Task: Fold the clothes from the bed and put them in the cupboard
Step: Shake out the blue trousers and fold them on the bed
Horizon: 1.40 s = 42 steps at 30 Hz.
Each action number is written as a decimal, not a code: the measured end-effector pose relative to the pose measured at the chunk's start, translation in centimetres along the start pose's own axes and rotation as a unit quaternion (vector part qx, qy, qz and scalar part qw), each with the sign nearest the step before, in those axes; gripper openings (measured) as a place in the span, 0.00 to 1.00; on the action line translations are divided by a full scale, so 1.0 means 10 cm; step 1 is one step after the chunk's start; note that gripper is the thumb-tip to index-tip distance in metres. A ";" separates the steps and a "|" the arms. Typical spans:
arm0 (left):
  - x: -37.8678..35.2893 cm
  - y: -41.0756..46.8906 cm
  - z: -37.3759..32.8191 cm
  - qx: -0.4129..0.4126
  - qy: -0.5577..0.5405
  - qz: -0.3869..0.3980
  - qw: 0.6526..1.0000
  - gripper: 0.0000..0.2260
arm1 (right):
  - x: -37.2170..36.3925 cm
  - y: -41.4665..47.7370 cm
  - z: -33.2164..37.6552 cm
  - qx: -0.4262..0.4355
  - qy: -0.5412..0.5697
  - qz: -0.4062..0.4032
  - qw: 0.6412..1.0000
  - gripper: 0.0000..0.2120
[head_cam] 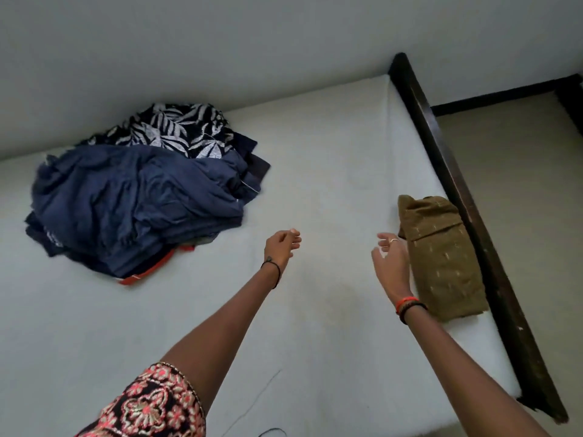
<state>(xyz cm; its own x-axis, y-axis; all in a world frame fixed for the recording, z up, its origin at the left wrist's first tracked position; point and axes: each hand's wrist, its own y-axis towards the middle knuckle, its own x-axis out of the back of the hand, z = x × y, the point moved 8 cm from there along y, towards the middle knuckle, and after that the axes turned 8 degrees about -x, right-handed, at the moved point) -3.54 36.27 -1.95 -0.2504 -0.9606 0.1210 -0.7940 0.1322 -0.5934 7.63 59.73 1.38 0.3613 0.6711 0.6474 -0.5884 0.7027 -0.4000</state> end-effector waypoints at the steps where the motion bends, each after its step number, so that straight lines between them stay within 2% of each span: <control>1: 0.30 0.02 -0.01 -0.011 0.001 -0.031 0.999 0.09 | -0.21 -0.05 0.21 0.018 -0.004 0.018 1.000 0.11; 7: 1.95 0.06 -0.07 -0.074 0.083 -0.218 0.970 0.06 | -1.35 -0.28 1.28 0.101 -0.037 0.109 0.988 0.02; 11: 3.00 0.00 0.01 -0.074 0.179 -0.390 0.900 0.11 | -2.07 -0.32 1.61 0.083 -0.067 0.185 0.977 0.06; 14: 3.60 -0.07 0.22 0.001 0.145 -0.484 0.863 0.18 | -2.49 -0.30 1.70 0.049 -0.091 0.229 0.968 0.14; 17: 3.91 0.03 0.52 0.068 0.058 -0.452 0.887 0.25 | -2.80 -0.27 1.70 0.013 -0.087 0.258 0.962 0.21; 20: 4.08 0.22 0.74 0.070 0.007 -0.370 0.926 0.26 | -3.00 -0.25 1.65 -0.014 -0.066 0.253 0.965 0.24; 23: 4.23 0.26 0.83 0.047 -0.010 -0.365 0.930 0.14 | -3.03 -0.25 1.61 -0.035 -0.017 0.220 0.975 0.11; 24: 4.26 0.25 0.85 0.044 -0.007 -0.364 0.930 0.09 | -3.01 -0.25 1.62 -0.035 0.003 0.212 0.977 0.10; 29: 4.05 0.19 0.82 0.048 -0.036 -0.316 0.947 0.14 | -2.89 -0.42 1.68 -0.064 0.126 0.234 0.962 0.06; 34: 3.89 0.03 0.71 0.062 -0.140 -0.306 0.940 0.14 | -2.46 -0.77 2.01 -0.061 0.257 0.261 0.929 0.08; 36: 3.86 -0.05 0.59 0.062 -0.123 -0.276 0.951 0.18 | -2.20 -0.90 2.26 -0.016 0.272 0.291 0.917 0.18; 37: 3.85 -0.09 0.50 0.064 -0.106 -0.255 0.959 0.19 | -2.07 -0.95 2.42 0.005 0.277 0.304 0.911 0.20; 40: 3.87 -0.22 0.14 0.048 -0.074 -0.238 0.967 0.23 | -1.59 -1.13 2.85 0.033 0.274 0.313 0.909 0.13; 42: 3.90 -0.33 -0.18 0.026 -0.038 -0.235 0.971 0.21 | -1.29 -1.22 3.15 0.037 0.289 0.320 0.902 0.13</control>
<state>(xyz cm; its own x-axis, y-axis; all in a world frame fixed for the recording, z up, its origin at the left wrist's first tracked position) -11.65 -1.14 6.20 0.1760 -0.9277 0.3294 -0.7805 -0.3354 -0.5275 -12.61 35.06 18.36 0.2344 0.9597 -0.1550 -0.8487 0.1243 -0.5141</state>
